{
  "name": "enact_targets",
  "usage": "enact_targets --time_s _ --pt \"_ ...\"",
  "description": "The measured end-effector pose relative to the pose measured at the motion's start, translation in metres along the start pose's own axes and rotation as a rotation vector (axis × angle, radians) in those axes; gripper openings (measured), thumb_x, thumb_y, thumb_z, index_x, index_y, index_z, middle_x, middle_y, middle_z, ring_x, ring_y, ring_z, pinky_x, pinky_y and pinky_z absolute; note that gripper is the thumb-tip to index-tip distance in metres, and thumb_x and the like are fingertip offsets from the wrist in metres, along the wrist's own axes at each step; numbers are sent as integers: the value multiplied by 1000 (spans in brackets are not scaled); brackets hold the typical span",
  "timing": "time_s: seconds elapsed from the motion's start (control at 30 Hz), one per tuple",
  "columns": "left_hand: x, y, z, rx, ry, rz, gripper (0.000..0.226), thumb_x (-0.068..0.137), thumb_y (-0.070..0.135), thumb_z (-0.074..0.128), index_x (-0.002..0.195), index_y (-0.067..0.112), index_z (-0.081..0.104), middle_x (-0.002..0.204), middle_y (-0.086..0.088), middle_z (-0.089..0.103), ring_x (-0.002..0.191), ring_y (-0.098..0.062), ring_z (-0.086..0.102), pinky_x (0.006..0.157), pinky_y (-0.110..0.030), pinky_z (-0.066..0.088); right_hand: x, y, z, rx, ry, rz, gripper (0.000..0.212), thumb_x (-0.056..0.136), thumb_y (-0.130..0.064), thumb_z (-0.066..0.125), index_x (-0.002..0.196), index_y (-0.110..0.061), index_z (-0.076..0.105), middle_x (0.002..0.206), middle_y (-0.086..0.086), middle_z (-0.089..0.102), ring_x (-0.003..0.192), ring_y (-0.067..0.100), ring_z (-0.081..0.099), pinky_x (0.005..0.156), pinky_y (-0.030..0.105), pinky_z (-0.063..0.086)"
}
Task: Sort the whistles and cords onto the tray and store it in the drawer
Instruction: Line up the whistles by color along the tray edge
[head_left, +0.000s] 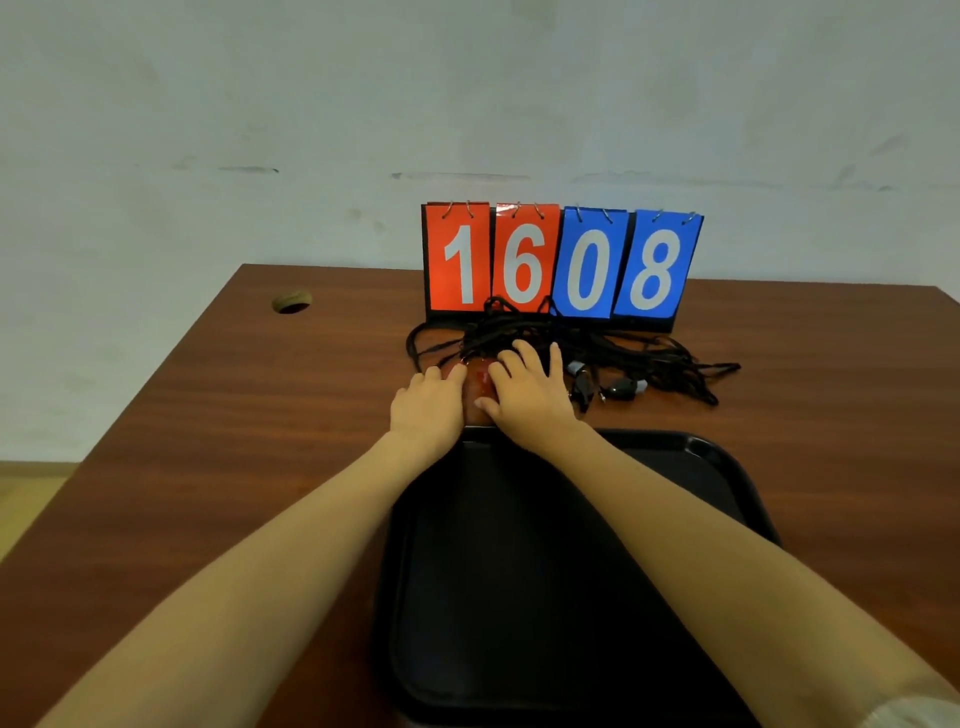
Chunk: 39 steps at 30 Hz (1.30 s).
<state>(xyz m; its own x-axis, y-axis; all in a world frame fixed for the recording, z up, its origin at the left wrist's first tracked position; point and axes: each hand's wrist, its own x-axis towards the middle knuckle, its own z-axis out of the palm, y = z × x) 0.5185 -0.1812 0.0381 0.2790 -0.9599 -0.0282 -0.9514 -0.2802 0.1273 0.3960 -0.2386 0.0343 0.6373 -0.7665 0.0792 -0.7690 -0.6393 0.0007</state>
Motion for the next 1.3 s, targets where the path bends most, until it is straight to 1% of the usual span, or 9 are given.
enact_targets --time_s 0.17,0.3,0.43,0.57,0.67,0.83,0.97,1.2,1.3 --pt "-3 -7 -3 -90 37 -82 48 96 23 48 138 14 29 131 -14 47 119 -33 48 82 -41 43 5 -10 -7 5 4 30 61 91 -45 52 140 -14 33 142 11 39 136 30 27 115 49 18" --pt "-4 -10 -2 -61 25 -90 46 96 19 43 140 17 31 133 -14 45 122 -33 43 91 -43 43 11 -21 -8 34 -170 87 50 98 -36 42 144 -19 30 147 13 35 141 33 19 115 59 8" --pt "-10 -13 -6 -66 23 -76 37 95 13 42 132 13 38 127 -15 49 119 -33 46 89 -41 44 6 -25 -11 -15 -175 74 42 99 -25 43 139 -18 34 142 13 41 140 32 21 114 63 5" --pt "-19 -24 -14 -101 91 -105 29 93 9 46 122 8 46 122 -15 54 115 -33 48 92 -40 43 -9 -17 -15 49 -25 71 45 98 -25 44 142 -21 33 138 10 43 138 29 26 116 59 5" --pt "-30 -26 -21 -168 238 -110 25 92 15 56 116 11 50 117 -10 57 109 -28 51 88 -37 44 -24 -12 -24 154 147 95 45 97 -22 47 140 -24 36 128 6 47 129 25 36 117 51 15" --pt "-62 -5 -37 -338 399 -64 47 92 2 47 137 10 40 123 -12 49 112 -26 47 92 -36 46 -57 -8 -44 290 342 142 42 95 -26 52 135 -21 42 115 4 53 110 20 49 101 36 38" --pt "-101 16 -20 -202 289 34 55 92 2 42 145 11 28 124 -13 40 112 -27 41 93 -33 41 -91 -6 -48 324 340 136 40 94 -28 54 133 -22 44 112 2 54 106 19 50 98 34 40" --pt "-137 18 7 -15 79 -80 37 98 23 38 133 12 43 133 -8 49 125 -27 43 110 -40 27 -136 -9 -48 325 175 133 45 93 -34 55 135 -26 40 121 1 52 114 18 47 103 34 38" --pt "-141 18 6 -4 58 -86 47 96 42 42 133 14 42 133 -7 51 127 -26 44 110 -42 26 -143 -11 -50 317 86 139 46 94 -33 54 137 -27 40 126 3 50 119 21 46 104 36 38"
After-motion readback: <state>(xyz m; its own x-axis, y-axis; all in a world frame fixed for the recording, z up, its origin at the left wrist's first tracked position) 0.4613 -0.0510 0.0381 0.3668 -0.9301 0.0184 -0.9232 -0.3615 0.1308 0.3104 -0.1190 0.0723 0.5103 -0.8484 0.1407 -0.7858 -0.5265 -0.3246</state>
